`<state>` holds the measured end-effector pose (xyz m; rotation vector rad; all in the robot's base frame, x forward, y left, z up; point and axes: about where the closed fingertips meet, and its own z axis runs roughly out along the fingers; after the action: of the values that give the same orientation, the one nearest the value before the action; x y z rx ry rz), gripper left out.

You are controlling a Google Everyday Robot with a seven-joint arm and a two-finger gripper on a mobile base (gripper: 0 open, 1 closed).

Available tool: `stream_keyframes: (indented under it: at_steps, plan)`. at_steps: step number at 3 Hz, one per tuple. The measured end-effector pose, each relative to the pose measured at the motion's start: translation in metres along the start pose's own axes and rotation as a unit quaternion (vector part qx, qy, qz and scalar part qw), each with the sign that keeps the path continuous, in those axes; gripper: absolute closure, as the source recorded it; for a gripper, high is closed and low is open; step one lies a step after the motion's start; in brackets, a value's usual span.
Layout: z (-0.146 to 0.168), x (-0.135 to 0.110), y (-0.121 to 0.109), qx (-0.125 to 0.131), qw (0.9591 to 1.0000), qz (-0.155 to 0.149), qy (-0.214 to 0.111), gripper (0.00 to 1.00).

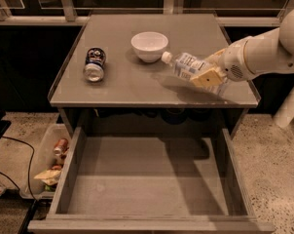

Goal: Pick blue plastic bottle from top drawer and place on counter

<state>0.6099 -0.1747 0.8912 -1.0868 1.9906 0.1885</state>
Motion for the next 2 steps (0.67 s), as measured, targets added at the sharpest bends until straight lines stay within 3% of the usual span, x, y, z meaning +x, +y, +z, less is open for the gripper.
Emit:
stream_keyframes:
  at_steps: [2]
  plan:
    - [0.0093, 0.0028, -0.0059, 0.003, 1.0, 0.005, 0.005, 1.0]
